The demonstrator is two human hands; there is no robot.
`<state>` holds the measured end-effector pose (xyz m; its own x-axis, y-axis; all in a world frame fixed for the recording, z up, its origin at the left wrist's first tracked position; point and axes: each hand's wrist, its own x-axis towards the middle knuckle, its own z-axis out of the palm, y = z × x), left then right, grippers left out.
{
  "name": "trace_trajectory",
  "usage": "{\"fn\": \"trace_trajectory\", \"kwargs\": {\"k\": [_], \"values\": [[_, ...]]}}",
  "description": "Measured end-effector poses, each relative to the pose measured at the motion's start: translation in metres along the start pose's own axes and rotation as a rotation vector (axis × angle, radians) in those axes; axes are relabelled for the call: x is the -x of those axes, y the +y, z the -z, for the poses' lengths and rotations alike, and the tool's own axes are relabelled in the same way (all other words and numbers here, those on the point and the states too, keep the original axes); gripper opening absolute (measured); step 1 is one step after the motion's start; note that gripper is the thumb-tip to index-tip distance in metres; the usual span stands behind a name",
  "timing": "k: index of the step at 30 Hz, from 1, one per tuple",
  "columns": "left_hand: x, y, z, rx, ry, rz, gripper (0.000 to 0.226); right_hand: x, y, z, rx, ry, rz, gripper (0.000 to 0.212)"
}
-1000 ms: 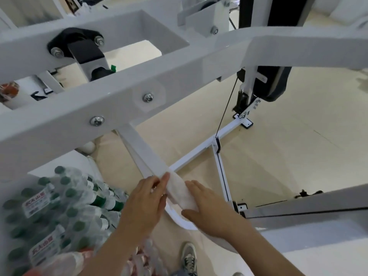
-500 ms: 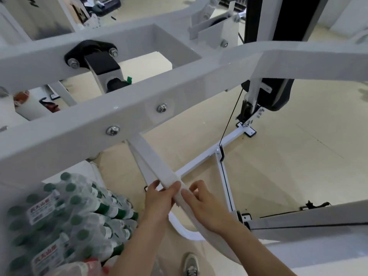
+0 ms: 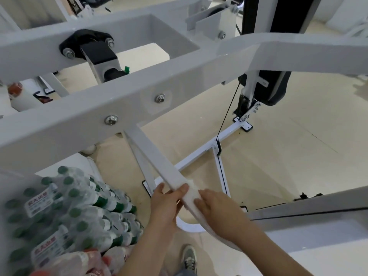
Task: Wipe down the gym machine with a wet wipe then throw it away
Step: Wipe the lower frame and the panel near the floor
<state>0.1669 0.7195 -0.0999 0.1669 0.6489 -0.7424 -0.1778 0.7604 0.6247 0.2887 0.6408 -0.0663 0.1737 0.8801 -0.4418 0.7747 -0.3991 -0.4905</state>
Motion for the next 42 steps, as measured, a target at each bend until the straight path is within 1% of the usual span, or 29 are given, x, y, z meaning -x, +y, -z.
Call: {"fn": "trace_trajectory", "kwargs": {"k": [1, 2, 4, 5, 11, 12, 15, 16, 20, 22, 24, 25, 26, 28, 30, 32, 35, 36, 38, 40, 42], "values": [[-0.005, 0.006, 0.001, 0.015, 0.022, -0.013, 0.09, 0.0, -0.005, -0.004, 0.069, 0.07, 0.022, 0.035], [-0.011, 0.013, 0.001, 0.032, 0.042, -0.028, 0.091, 0.0, -0.013, -0.008, 0.097, 0.103, 0.035, 0.045], [-0.026, 0.026, 0.004, 0.038, 0.064, -0.053, 0.089, -0.003, -0.03, -0.018, 0.142, 0.092, 0.085, 0.063], [-0.033, 0.031, 0.005, 0.037, 0.074, -0.065, 0.087, -0.006, -0.037, -0.022, 0.174, 0.089, 0.101, 0.067], [-0.077, 0.079, 0.006, 0.125, 0.177, -0.124, 0.082, -0.031, -0.058, -0.029, 0.159, 0.147, 0.069, 0.072], [-0.085, 0.089, 0.006, 0.12, 0.204, -0.132, 0.076, -0.035, -0.057, -0.031, 0.156, 0.161, 0.063, 0.073], [-0.108, 0.122, 0.005, 0.106, 0.285, -0.174, 0.044, -0.044, -0.054, -0.039, 0.22, 0.229, 0.063, 0.079], [-0.112, 0.131, 0.004, 0.115, 0.298, -0.186, 0.039, -0.045, -0.053, -0.041, 0.261, 0.241, 0.062, 0.083], [-0.123, 0.148, 0.002, 0.139, 0.262, -0.194, 0.036, -0.046, -0.051, -0.044, 0.337, 0.297, 0.054, 0.089], [-0.12, 0.147, 0.002, 0.14, 0.24, -0.185, 0.043, -0.046, -0.051, -0.045, 0.336, 0.292, 0.059, 0.088], [-0.112, 0.139, 0.003, 0.127, 0.234, -0.169, 0.068, -0.044, -0.051, -0.043, 0.293, 0.277, 0.076, 0.087], [-0.107, 0.132, 0.003, 0.098, 0.233, -0.155, 0.076, -0.043, -0.051, -0.041, 0.247, 0.281, 0.099, 0.087], [-0.097, 0.123, 0.002, 0.058, 0.228, -0.148, 0.073, -0.042, -0.049, -0.039, 0.175, 0.288, 0.119, 0.087], [-0.072, 0.097, -0.003, 0.01, 0.184, -0.13, 0.052, -0.038, -0.044, -0.032, -0.038, 0.264, 0.127, 0.089], [-0.047, 0.067, -0.007, -0.016, 0.128, -0.102, 0.038, -0.032, -0.035, -0.024, -0.234, 0.256, 0.119, 0.088], [-0.023, 0.038, -0.012, -0.022, 0.094, -0.087, 0.032, -0.018, -0.02, -0.019, -0.274, 0.222, 0.102, 0.083], [0.009, -0.002, -0.017, -0.023, 0.05, -0.069, 0.024, 0.015, 0.006, -0.016, -0.21, 0.138, 0.098, 0.075], [0.021, -0.015, -0.02, -0.02, 0.04, -0.067, 0.022, 0.027, 0.013, -0.015, -0.163, 0.121, 0.116, 0.073], [0.042, -0.043, -0.027, -0.02, 0.033, -0.067, 0.027, 0.049, 0.029, -0.016, -0.002, 0.095, 0.17, 0.068], [0.061, -0.071, -0.034, -0.019, 0.05, -0.059, 0.032, 0.069, 0.047, -0.018, 0.168, 0.114, 0.218, 0.062], [0.081, -0.096, -0.043, 0.0, 0.05, -0.059, 0.033, 0.087, 0.066, -0.017, 0.272, 0.175, 0.249, 0.054]]}}
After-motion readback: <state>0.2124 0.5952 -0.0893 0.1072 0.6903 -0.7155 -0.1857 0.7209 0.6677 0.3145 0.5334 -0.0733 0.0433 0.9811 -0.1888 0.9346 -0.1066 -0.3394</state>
